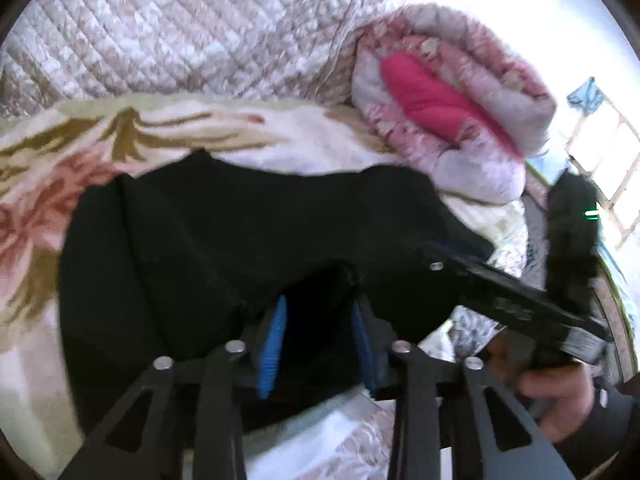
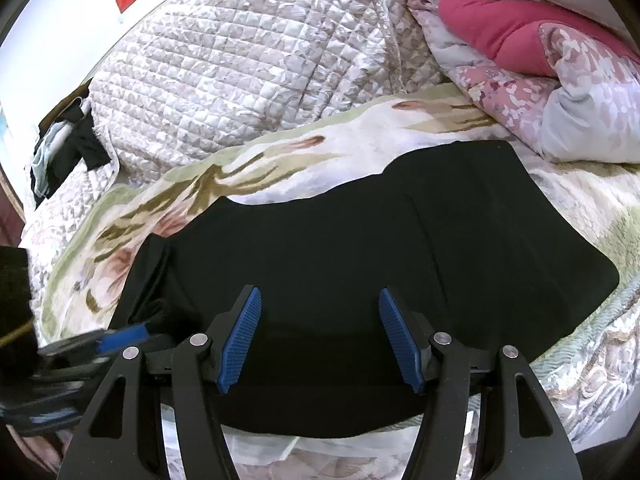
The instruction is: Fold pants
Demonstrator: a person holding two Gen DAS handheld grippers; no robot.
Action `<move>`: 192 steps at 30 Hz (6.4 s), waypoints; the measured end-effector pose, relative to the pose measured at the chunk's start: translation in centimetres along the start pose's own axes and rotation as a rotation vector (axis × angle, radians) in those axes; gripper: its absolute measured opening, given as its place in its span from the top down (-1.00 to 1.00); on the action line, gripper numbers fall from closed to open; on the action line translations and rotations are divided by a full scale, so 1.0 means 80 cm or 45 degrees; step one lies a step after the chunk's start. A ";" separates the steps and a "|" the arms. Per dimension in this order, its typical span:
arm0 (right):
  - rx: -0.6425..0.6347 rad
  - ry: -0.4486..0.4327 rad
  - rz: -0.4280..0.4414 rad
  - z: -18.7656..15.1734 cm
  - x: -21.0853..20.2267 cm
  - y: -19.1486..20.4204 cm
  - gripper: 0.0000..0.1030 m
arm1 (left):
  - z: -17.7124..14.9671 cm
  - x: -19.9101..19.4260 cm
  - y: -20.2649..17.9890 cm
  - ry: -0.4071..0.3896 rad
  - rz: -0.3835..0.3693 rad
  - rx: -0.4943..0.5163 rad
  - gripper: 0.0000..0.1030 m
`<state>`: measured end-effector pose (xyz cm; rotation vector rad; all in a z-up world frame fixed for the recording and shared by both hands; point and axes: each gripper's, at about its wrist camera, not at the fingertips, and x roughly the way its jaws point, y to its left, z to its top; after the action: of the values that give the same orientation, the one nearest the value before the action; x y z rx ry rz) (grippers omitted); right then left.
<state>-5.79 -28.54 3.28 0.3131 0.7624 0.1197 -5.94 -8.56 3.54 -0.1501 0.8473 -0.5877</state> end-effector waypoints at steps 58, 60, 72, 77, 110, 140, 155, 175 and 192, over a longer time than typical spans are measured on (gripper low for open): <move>0.164 0.285 0.407 0.000 0.075 0.025 0.94 | -0.001 -0.033 0.120 -0.045 0.328 -0.259 -0.20; 0.144 0.280 0.392 0.000 0.073 0.029 0.94 | 0.000 -0.034 0.117 -0.052 0.330 -0.249 -0.20; -0.043 0.127 0.195 0.046 0.054 0.044 0.87 | 0.043 -0.031 0.107 -0.095 0.367 -0.151 -0.20; -0.162 0.223 0.188 0.072 0.111 0.071 0.87 | 0.088 0.004 0.103 -0.089 0.343 -0.054 -0.20; -0.271 0.168 0.047 -0.042 0.027 0.062 0.60 | -0.036 -0.037 0.091 -0.040 0.547 -0.124 0.60; -0.089 0.053 -0.078 -0.026 -0.002 0.003 0.60 | -0.023 -0.064 0.062 -0.205 0.465 -0.055 0.77; 0.324 -0.178 -0.207 -0.023 -0.082 -0.085 0.07 | -0.037 -0.026 0.061 -0.038 0.456 -0.049 0.76; 0.681 -0.218 -0.007 -0.014 -0.051 -0.153 -0.17 | -0.037 -0.025 0.059 -0.039 0.458 -0.049 0.76; 0.448 -0.190 0.030 0.065 -0.048 -0.104 0.54 | -0.020 -0.047 0.082 -0.078 0.461 -0.145 0.75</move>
<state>-5.02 -38.47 6.66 0.6583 0.6302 -0.0172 -6.25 -0.91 2.65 -0.1137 0.8239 -0.1952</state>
